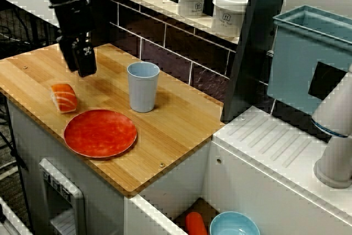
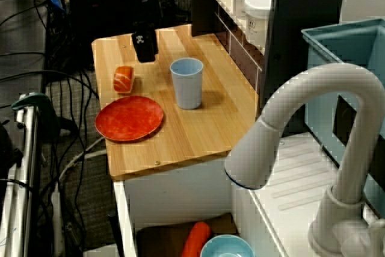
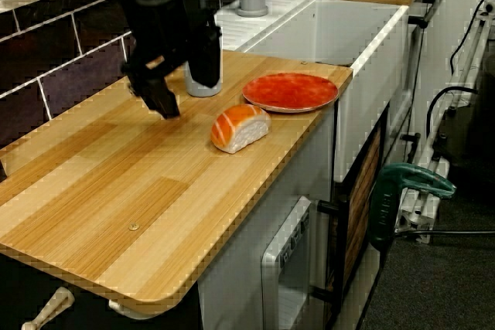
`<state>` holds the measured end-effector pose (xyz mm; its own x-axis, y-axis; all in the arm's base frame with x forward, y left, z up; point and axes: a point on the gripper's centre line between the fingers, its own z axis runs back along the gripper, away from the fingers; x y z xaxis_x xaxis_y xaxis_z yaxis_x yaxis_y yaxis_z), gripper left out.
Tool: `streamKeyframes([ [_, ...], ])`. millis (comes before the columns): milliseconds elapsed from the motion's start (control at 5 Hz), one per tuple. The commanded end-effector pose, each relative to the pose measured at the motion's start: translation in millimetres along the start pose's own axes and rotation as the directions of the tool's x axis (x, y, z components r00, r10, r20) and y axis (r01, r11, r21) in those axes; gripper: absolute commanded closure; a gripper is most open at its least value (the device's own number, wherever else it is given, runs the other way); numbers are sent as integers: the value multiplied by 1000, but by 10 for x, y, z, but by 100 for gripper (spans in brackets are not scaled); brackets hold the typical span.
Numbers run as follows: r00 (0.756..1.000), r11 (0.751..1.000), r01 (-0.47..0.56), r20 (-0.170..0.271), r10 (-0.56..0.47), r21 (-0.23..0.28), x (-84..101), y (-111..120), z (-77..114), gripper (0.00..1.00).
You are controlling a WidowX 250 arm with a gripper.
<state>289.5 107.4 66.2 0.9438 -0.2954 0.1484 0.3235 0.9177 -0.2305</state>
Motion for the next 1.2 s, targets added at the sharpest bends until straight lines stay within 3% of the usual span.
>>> streamKeyframes([
  [0,968,969,244,-58,-246,-29,121,97,135,0],
  [200,955,957,287,-67,-289,-41,108,106,114,0],
  [1000,952,953,299,-58,-301,-45,67,102,141,0],
])
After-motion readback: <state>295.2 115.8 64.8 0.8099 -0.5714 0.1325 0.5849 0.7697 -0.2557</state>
